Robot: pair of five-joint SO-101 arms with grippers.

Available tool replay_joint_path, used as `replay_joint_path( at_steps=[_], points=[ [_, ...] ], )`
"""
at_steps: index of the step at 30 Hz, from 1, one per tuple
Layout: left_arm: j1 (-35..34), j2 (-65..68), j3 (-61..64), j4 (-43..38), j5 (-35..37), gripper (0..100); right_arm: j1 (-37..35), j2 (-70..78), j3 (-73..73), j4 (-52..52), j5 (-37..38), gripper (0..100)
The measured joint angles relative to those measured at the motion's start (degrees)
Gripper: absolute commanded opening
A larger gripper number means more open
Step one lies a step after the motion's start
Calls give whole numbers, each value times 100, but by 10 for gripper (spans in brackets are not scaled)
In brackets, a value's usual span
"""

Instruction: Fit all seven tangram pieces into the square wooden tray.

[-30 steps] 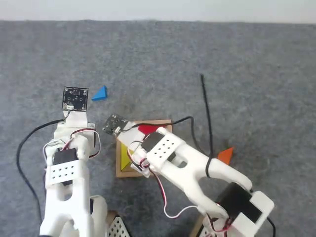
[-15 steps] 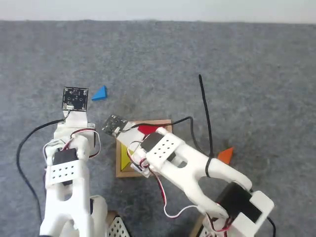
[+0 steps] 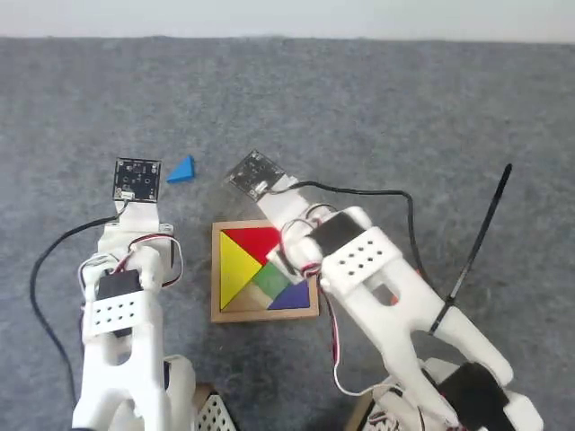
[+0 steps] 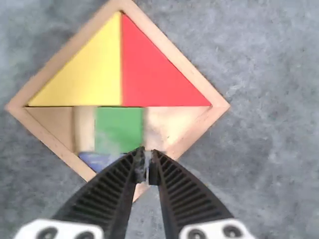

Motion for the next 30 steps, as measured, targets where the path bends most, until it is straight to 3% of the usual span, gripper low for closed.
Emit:
replay_joint_path(
  at_steps=[2, 8, 11, 14, 20, 30],
  points=[
    [0, 0, 0, 0, 0, 13, -9, 123, 0, 0, 88, 19],
    [0, 0, 0, 0, 0, 13, -185, 1345, -88, 0, 273, 229],
    [0, 0, 0, 0, 0, 13, -229, 1960, -343, 0, 281, 266],
    [0, 0, 0, 0, 0, 13, -325, 2356, -607, 0, 290, 216],
    [0, 0, 0, 0, 0, 13, -273, 2611, -967, 0, 290, 1],
    [0, 0, 0, 0, 0, 13, -246, 2637, -1002, -9, 290, 7]
  ],
)
